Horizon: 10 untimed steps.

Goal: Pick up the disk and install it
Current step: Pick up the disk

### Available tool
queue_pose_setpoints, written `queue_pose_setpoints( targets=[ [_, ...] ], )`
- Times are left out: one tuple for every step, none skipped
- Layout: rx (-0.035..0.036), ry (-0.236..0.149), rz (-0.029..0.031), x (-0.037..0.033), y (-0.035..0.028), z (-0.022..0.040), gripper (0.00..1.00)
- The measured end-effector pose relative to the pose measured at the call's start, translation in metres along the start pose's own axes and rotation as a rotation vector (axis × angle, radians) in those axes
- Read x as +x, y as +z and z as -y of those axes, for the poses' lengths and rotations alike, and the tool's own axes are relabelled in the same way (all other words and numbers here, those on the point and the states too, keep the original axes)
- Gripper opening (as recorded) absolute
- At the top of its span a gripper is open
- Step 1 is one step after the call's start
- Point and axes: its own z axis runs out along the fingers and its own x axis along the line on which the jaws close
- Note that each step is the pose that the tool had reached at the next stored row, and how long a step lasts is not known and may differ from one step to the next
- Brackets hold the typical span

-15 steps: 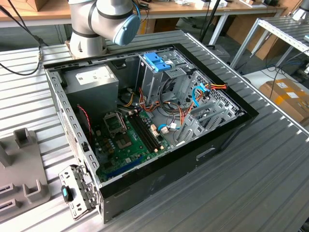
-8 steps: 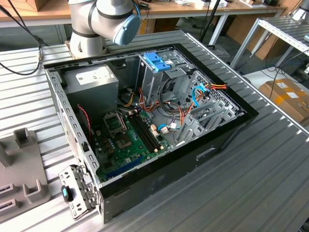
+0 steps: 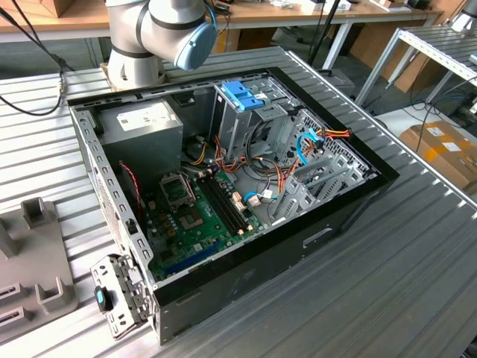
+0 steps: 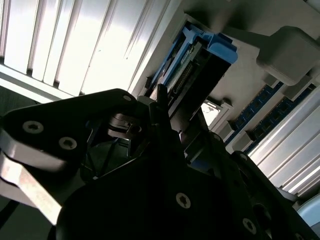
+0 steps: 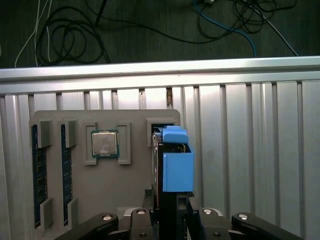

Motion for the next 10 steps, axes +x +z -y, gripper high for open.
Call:
queue_pose_setpoints(
  targets=[
    [-0.0001,0.0,0.0,0.0,-0.0002,0.0,0.35],
    [0.0,0.0,0.0,0.0,-0.0004,0.0,0.35],
    [0.0,0.0,0.0,0.0,-0.0006,0.0,0.35],
    [0.0,0.0,0.0,0.0,-0.0008,0.0,0.35],
    [-0.0001,0.0,0.0,0.0,-0.001,0.0,0.35],
    [-0.0001,0.0,0.0,0.0,-0.0012,0.0,0.35],
    [0.0,0.0,0.0,-0.0001,-0.0014,0.0,0.35],
    [0.0,0.0,0.0,-0.0001,-0.0016,0.0,0.35],
    [0.0,0.0,0.0,-0.0001,-0.0019,0.0,0.35],
    [0.0,0.0,0.0,-0.0001,-0.0021,0.0,0.35]
  ],
)
